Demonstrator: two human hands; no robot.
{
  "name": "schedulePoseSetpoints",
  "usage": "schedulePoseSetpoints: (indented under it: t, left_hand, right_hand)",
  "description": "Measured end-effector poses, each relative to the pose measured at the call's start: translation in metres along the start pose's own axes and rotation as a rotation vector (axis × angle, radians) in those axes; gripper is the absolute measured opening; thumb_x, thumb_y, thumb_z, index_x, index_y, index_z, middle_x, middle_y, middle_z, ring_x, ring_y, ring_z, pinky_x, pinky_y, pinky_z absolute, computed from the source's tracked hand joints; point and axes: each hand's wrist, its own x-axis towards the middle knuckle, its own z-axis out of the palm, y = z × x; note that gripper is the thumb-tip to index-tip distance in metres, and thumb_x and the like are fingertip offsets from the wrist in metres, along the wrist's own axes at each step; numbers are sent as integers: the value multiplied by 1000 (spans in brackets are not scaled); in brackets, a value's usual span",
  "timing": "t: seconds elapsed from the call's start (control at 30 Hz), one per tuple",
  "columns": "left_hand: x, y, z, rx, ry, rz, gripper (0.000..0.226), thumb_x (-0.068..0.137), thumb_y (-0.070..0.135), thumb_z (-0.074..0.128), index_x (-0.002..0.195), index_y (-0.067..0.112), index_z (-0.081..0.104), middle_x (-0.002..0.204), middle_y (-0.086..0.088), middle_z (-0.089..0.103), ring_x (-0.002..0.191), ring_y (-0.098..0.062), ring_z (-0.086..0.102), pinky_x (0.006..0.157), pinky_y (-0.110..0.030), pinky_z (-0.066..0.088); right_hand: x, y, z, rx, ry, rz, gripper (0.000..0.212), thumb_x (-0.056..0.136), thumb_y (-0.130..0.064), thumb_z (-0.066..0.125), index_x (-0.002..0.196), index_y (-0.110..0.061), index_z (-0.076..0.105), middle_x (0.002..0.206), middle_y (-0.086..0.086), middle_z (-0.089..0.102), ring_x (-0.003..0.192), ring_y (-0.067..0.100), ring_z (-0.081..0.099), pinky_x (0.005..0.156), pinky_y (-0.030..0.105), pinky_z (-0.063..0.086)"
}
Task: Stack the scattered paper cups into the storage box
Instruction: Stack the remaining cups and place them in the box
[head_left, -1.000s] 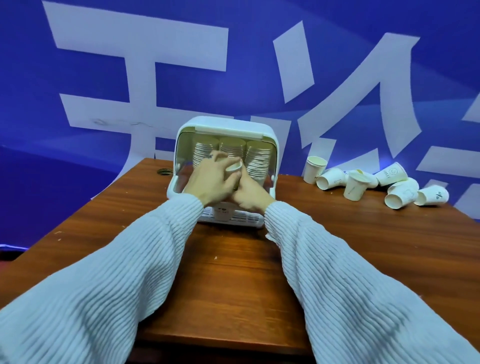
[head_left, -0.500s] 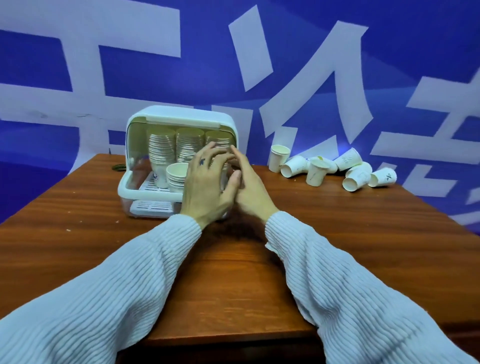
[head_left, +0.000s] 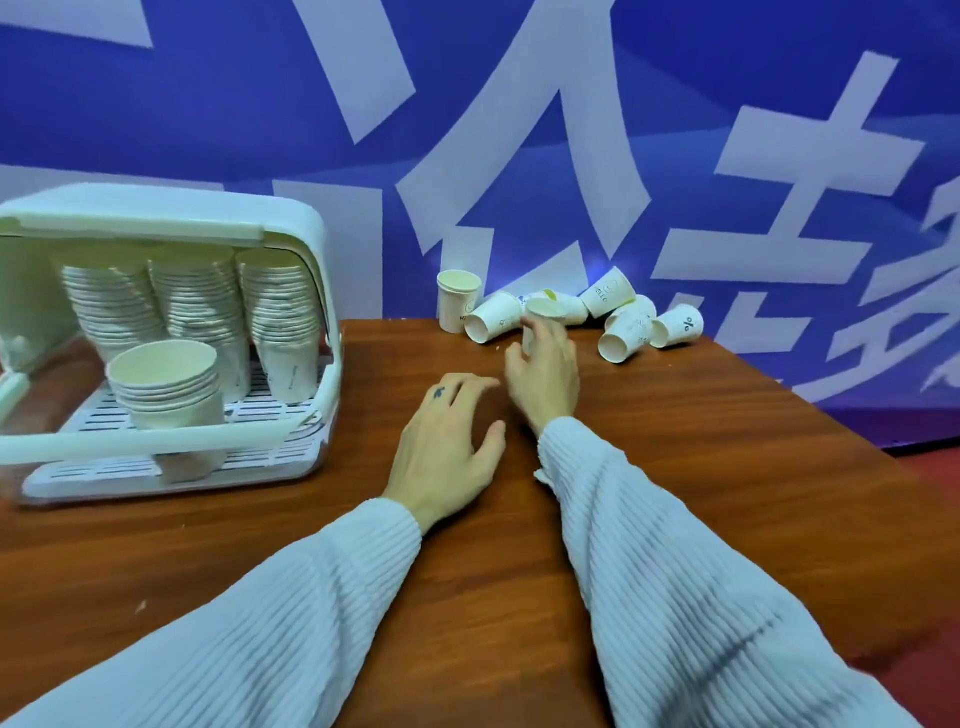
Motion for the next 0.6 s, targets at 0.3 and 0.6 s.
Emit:
schedulePoseSetpoints:
  t: [0.3,0.6]
  left_hand:
    - [4,-7,3,-28,-2,-54,45,98,39,58,141,34,46,139,17,43,88,-6,48,85,-19,39]
    - [9,-11,2,-100,75,-293,110,83,49,78,161,38,1,165,8,14,151,-21,27,118,-41,33]
  right_hand:
    - [85,39,7,-498,-128,-112,33,102,-33,50,121,-14,68,129,12,64,127,35,50,101,45,41]
    - [-2,-29,-36,535,-667,-269,13,90,-11,65,78,-15,66,79,1,65,81,10,57,78,33,45]
